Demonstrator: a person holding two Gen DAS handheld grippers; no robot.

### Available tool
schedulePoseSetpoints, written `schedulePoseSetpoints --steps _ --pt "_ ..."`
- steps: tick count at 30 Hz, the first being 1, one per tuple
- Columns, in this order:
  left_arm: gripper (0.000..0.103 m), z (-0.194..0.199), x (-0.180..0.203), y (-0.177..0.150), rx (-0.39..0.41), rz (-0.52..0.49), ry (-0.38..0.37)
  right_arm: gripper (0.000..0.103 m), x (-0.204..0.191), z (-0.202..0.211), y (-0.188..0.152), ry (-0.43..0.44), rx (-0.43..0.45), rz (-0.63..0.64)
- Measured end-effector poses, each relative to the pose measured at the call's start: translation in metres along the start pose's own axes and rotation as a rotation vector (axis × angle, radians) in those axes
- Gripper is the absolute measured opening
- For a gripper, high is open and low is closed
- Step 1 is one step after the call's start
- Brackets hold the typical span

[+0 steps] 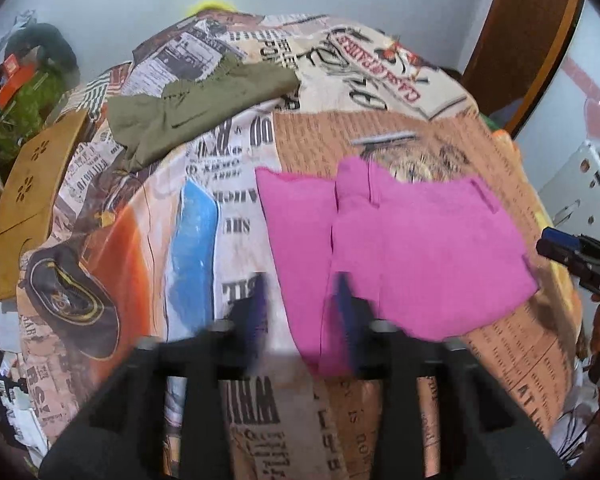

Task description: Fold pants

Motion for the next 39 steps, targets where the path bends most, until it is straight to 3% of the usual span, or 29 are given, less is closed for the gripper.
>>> schedulePoseSetpoints --steps 1,7,16,27,35,38,39 --pt "0.062 0.001 0.000 0.003 0.013 0.007 -0.008 0.048 -0.001 0.001 0.003 -0.002 0.009 0.006" --pt "0.063 -0.017 0.002 0.011 -0.015 0.033 -0.046 0.059 0.000 -0.013 0.011 0.006 0.000 -0.010" --pt "0.063 -0.057 -0.001 0.005 -0.102 0.081 -0.100 0.059 0.016 -0.047 0.007 0.044 -0.075 -0.071" --pt "0.063 -0.080 -0.001 0.017 -0.102 0.131 -0.149 0.061 0.019 -0.065 0.016 0.126 -0.078 -0.098" --pt "0.060 -0.090 0.007 0.024 -0.112 0.115 -0.180 0.048 0.021 -0.068 0.018 0.152 -0.064 -0.120" --pt "0.049 -0.094 0.009 0.024 -0.125 0.111 -0.191 0.037 0.019 -0.067 0.019 0.161 -0.059 -0.120" --pt "0.041 -0.094 0.010 0.025 -0.127 0.108 -0.192 0.034 0.019 -0.068 0.020 0.164 -0.057 -0.118"
Point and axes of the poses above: each gripper's, at about its wrist camera, not at the fingertips, and z roughly against the way its jaws point, x to its right, y to its top, the point moved 6 cm from there along -z, roughly the way its jaws point, and after that the axes turned 6 degrees about x, right-handed, at the moved point
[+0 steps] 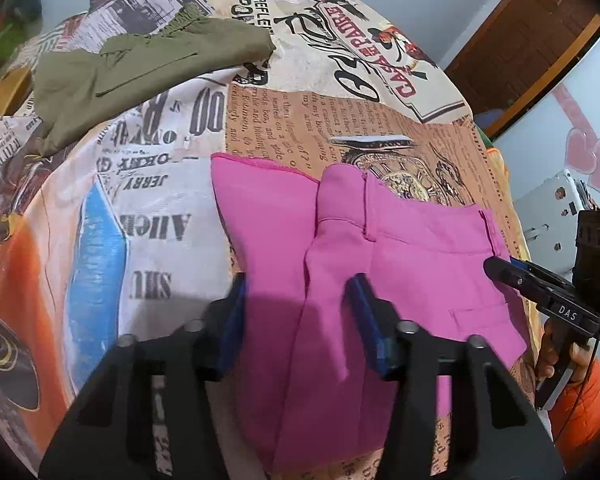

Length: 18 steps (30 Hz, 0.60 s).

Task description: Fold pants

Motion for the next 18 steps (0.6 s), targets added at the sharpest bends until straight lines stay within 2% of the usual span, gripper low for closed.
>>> schedulePoseSetpoints --steps 4,10,18 --pt "0.017 0.003 0.005 0.001 0.006 -0.023 0.012 0.024 -0.002 0.001 0.002 -0.001 0.010 0.008" --pt "0.012 0.013 0.007 0.003 0.023 -0.026 0.028 0.014 -0.012 0.009 0.009 0.003 0.041 0.039" --pt "0.011 0.051 0.015 0.008 0.105 -0.070 0.059 0.012 -0.042 0.028 0.026 0.018 0.092 0.115"
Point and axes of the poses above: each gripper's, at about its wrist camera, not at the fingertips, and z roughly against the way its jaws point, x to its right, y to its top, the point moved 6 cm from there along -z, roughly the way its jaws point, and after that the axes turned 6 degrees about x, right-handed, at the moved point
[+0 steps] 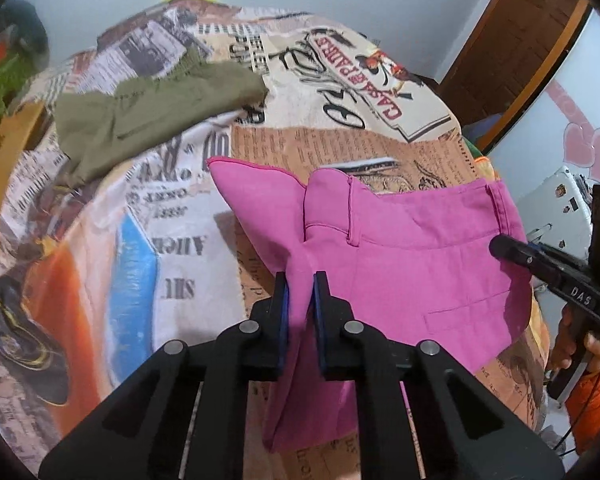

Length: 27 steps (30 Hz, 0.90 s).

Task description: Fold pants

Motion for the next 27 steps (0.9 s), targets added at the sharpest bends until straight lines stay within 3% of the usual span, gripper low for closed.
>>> schedulePoseSetpoints --steps 10,17,27 --pt "0.011 0.059 -0.026 0.035 0.146 -0.018 0.073 0.012 -0.060 0.003 0.054 0.020 0.081 0.177" --pt "0.011 0.090 -0.065 0.072 0.241 0.013 0.129 0.012 -0.100 -0.015 0.099 0.067 0.153 0.213" --pt "0.011 0.085 -0.137 0.128 0.318 0.067 0.206 0.012 -0.144 -0.071 0.160 0.131 0.185 0.248"
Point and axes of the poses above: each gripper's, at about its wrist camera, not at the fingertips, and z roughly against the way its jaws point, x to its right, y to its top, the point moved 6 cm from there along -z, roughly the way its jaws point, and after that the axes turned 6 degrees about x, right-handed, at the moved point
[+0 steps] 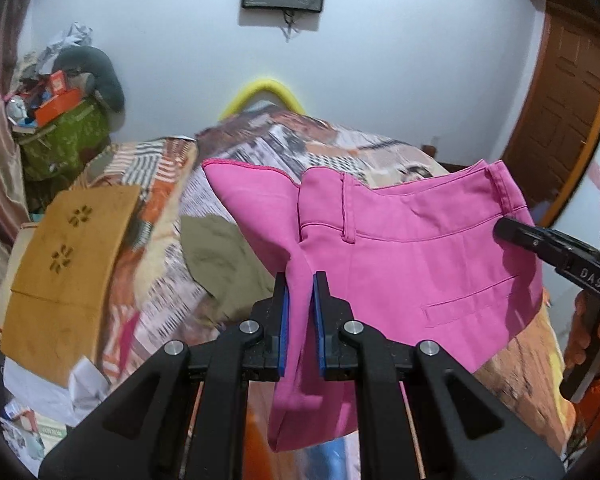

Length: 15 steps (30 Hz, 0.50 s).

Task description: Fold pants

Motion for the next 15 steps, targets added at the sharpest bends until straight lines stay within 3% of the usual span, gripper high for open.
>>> schedulePoseSetpoints --steps 6,15 --pt "0.011 -0.045 -0.028 0.018 0.019 0.013 0.055 0.012 -0.005 -0.049 0.021 -0.018 0.006 0.048" --pt "0.011 -0.130 -0.059 0.005 -0.032 0.016 0.102 0.011 0.007 -0.133 0.018 -0.066 -0.020 0.019"
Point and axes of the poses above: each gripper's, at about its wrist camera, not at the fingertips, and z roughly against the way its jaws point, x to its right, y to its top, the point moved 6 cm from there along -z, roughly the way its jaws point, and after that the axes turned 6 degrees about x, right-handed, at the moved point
